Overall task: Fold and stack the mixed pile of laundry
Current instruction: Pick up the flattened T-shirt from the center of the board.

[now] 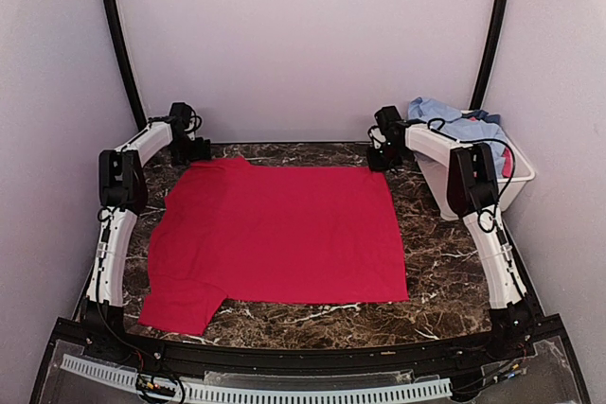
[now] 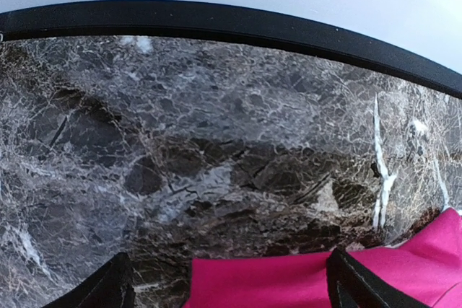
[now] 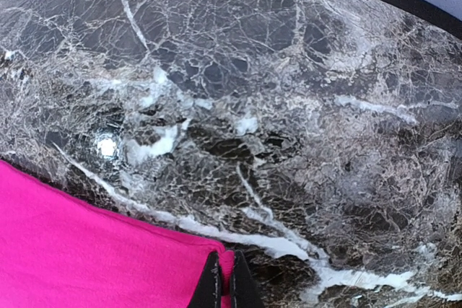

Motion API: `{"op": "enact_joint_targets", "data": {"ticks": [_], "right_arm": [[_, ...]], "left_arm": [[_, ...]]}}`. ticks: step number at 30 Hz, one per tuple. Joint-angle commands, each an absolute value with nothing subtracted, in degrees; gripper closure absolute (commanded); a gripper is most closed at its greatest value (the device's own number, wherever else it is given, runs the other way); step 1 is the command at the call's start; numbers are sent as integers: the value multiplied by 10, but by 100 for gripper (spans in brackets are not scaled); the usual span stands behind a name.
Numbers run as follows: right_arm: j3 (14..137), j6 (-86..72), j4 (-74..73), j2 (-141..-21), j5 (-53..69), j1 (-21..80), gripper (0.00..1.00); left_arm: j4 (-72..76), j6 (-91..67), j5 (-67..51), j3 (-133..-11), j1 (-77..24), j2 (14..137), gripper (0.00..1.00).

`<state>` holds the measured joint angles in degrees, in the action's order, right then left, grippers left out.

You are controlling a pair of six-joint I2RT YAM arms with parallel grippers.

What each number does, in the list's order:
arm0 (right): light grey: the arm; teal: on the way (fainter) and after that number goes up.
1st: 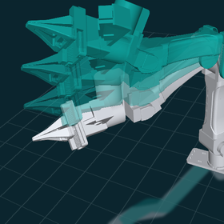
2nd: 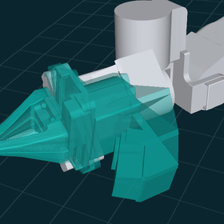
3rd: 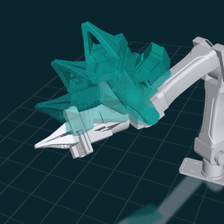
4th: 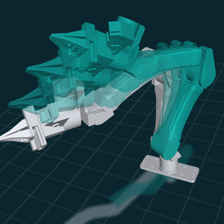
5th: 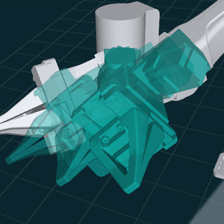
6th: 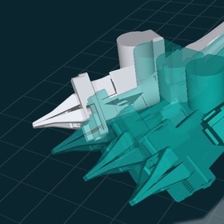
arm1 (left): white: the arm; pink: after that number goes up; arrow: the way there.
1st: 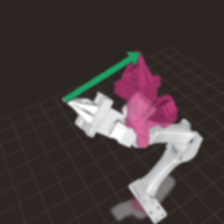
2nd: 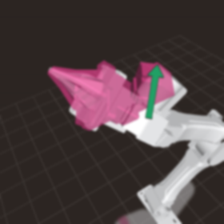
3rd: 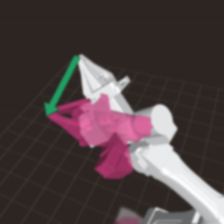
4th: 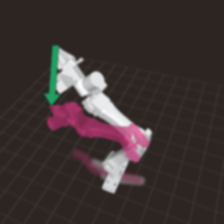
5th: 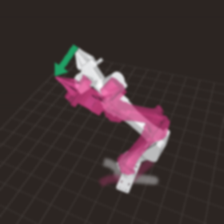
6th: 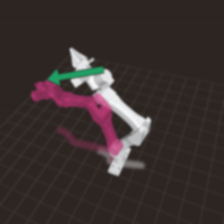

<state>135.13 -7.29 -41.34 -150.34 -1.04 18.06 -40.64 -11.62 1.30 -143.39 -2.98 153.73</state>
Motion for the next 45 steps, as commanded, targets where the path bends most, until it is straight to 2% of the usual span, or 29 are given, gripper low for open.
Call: {"op": "enact_joint_targets", "data": {"ticks": [1, 11, 26, 28, 30, 31, 32, 34, 35, 36, 38, 45], "right_arm": [[1324, -60, -423, -1481, -3, 185, 100], [1323, -57, -425, -1477, -6, 186, 100], [1314, -53, -418, -1461, -4, 186, 100], [1313, -53, -417, -1459, -5, 186, 100], [1314, -51, -416, -1459, -3, 186, 100], [1313, -50, -416, -1458, 5, 186, 100], [1314, -50, -416, -1457, 13, 186, 100], [1310, -46, -412, -1450, 20, 187, 100], [1305, -44, -408, -1445, 23, 187, 100], [1299, -43, -403, -1438, 26, 188, 100], [1285, -43, -391, -1422, 30, 188, 100], [1271, -40, -375, -1380, 33, 188, 100]], "left_arm": [[-375, -129, -45, -1432, -7, 1494, 8], [-421, -83, -100, -1509, -30, 1556, 14], [-542, -84, -62, -1531, -43, 1591, 21], [-543, -84, -65, -1532, -43, 1593, 27], [-537, -82, -69, -1534, -43, 1591, 41], [-533, -84, -70, -1534, -43, 1589, 52], [-522, -83, -71, -1533, -42, 1587, 58], [-501, -80, -80, -1532, -42, 1580, 78], [-492, -81, -89, -1531, -41, 1573, 84], [-471, -80, -100, -1526, -42, 1568, 94], [-440, -85, -104, -1516, -42, 1553, 100], [-374, -100, -87, -1493, -33, 1491, 100]]}}
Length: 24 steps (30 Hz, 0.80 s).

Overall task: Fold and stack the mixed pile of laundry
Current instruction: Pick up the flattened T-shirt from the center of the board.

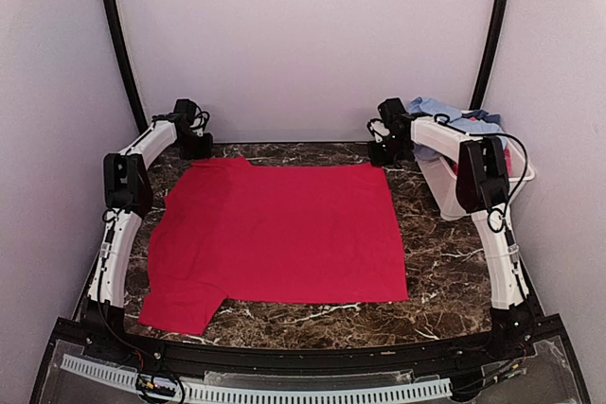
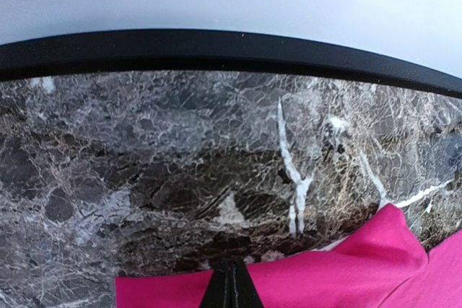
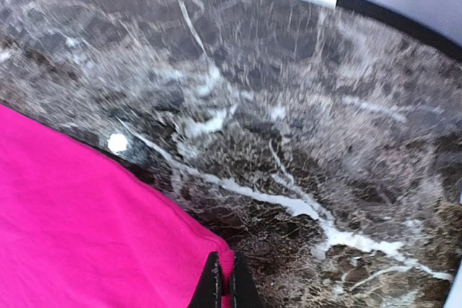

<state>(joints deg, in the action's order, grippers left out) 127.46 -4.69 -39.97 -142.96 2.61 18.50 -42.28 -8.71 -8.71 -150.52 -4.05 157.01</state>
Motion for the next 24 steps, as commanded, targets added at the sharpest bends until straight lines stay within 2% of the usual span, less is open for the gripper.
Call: {"op": "enact_joint_targets", "data": {"ticks": [1, 5, 6, 8, 9, 13, 16, 24], "right_arm": [[1270, -40, -375, -1378, 33, 188, 100], [1261, -40, -370, -1371, 33, 188, 100], [1259, -40, -368, -1371, 34, 188, 100], [1259, -40, -369, -1374, 35, 188, 100], [1260, -40, -370, -1375, 34, 188, 100], [1259, -39, -371, -1375, 33, 188, 100], [1260, -37, -372, -1374, 30, 188, 100], [1259, -37, -369, -1376, 28, 188, 100]], "left_arm": [[-372, -105, -92, -1490, -30, 1487, 100], [-380, -113, -75, -1475, -25, 1468, 100], [-398, -119, -67, -1475, -24, 1468, 83], [-421, -132, -49, -1469, -20, 1468, 57], [-426, -135, -45, -1458, -15, 1468, 55], [-434, -147, -50, -1429, -7, 1475, 50], [-442, -151, -58, -1430, -7, 1487, 43], [-451, -157, -92, -1444, -7, 1517, 41]]}}
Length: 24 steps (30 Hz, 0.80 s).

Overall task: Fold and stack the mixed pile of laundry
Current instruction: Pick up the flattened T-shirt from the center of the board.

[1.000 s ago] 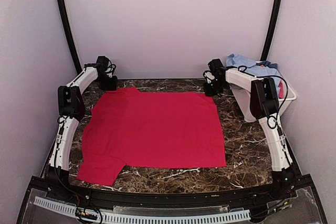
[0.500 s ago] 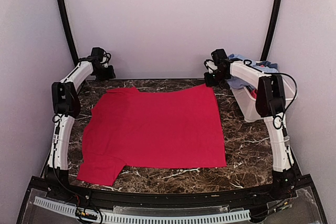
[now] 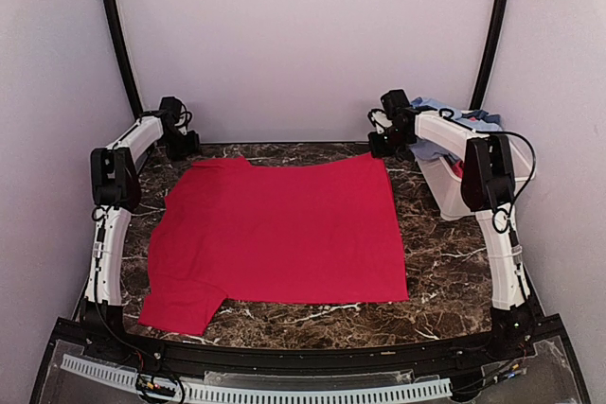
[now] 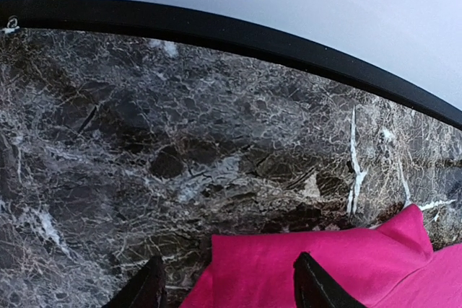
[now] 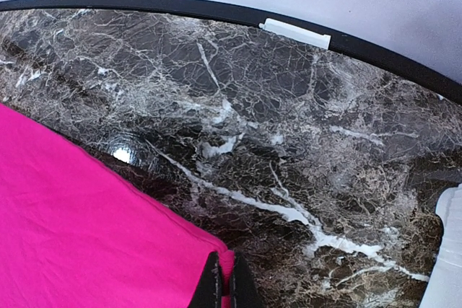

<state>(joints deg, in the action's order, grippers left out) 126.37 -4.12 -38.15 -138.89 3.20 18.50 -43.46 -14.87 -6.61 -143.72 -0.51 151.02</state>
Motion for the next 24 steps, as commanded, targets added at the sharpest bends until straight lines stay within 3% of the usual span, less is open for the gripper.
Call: {"op": "enact_joint_targets", "data": {"ticks": [1, 10, 13, 14, 18, 20, 24], "right_arm": [[1259, -37, -368, -1376, 28, 188, 100], [1267, -37, -368, -1380, 25, 187, 100], [1266, -36, -368, -1381, 25, 187, 100], [1265, -37, -368, -1381, 25, 187, 100], [1264, -37, -369, -1380, 26, 187, 100], [1264, -36, -369, -1379, 26, 187, 100], [1263, -33, -370, -1373, 24, 187, 100]], "left_arm": [[-453, -158, -95, -1447, -7, 1522, 42], [-467, -179, -119, -1460, -7, 1544, 46], [-470, -177, -128, -1460, -9, 1544, 59], [-469, -176, -128, -1459, -11, 1542, 69], [-456, -177, -128, -1455, -11, 1528, 91], [-444, -179, -126, -1456, -11, 1522, 98], [-427, -174, -120, -1456, -11, 1503, 100]]}}
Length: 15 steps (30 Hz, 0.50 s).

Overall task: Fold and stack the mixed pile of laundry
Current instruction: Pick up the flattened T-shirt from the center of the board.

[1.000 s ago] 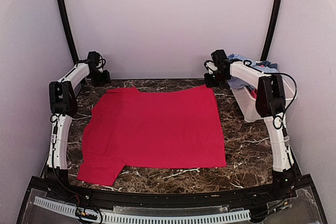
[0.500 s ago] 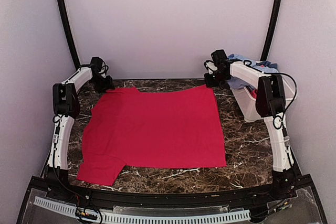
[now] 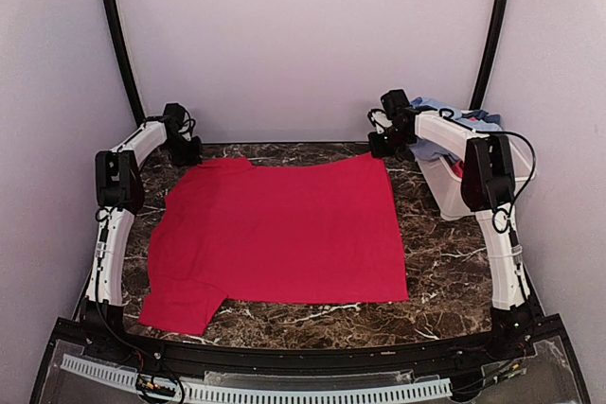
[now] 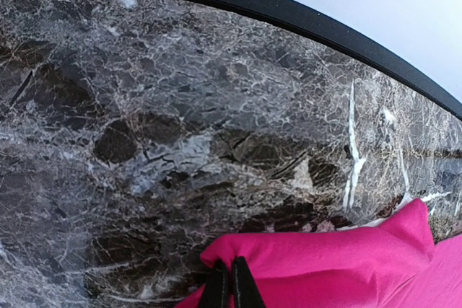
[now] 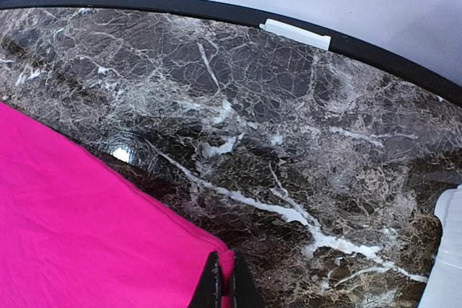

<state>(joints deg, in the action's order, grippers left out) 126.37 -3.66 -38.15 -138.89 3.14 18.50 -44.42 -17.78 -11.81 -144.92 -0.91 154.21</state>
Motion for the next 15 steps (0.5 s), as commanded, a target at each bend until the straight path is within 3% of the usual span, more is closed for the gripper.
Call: {"op": "enact_joint_targets", "data": {"ticks": [1, 15], "right_arm": [[1262, -32, -371, -1370, 22, 187, 100], [1182, -23, -345, -1282, 37, 188, 100]], "left_arm": [[-425, -170, -118, -1455, -11, 1495, 100], [-402, -140, -76, -1324, -11, 1371, 100]]}}
